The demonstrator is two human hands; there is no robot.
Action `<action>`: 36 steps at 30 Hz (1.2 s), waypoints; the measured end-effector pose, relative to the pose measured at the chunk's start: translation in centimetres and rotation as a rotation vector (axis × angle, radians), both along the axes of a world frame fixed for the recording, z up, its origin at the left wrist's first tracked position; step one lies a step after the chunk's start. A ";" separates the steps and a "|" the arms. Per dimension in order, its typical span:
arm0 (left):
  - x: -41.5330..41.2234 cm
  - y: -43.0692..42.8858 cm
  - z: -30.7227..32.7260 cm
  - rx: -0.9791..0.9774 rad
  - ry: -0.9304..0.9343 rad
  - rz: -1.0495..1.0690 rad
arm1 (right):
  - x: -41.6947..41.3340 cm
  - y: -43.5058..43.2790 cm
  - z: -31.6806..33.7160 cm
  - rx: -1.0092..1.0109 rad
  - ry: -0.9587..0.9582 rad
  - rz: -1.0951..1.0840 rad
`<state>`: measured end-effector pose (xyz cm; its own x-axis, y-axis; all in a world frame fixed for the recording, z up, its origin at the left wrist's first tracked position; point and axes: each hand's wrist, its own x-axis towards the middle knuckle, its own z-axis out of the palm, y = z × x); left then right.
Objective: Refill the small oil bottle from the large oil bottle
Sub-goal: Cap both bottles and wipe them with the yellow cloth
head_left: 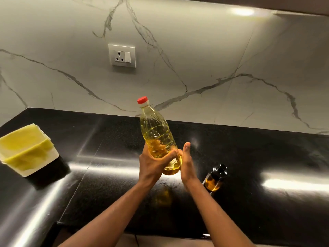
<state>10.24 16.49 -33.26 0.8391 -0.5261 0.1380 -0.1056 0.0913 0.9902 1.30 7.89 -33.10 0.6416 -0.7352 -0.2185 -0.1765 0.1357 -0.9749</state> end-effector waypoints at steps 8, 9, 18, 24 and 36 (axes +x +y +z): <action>0.0 -0.4 0.8 -0.055 -0.008 -0.011 | 0.5 -1.0 0.2 0.684 -0.198 -0.055; 0.2 -0.4 0.8 -0.048 -0.033 -0.009 | 0.7 -0.4 0.0 0.751 -0.234 -0.095; 2.6 0.7 -0.5 0.107 -0.266 0.036 | 0.3 1.4 0.7 0.813 -0.263 -0.267; 0.9 1.0 -1.5 0.097 -0.174 0.104 | 2.5 1.2 1.8 0.342 -0.026 -0.065; -0.6 0.3 0.5 -0.042 -0.088 -0.009 | -0.1 -1.9 -0.5 0.709 -0.083 0.118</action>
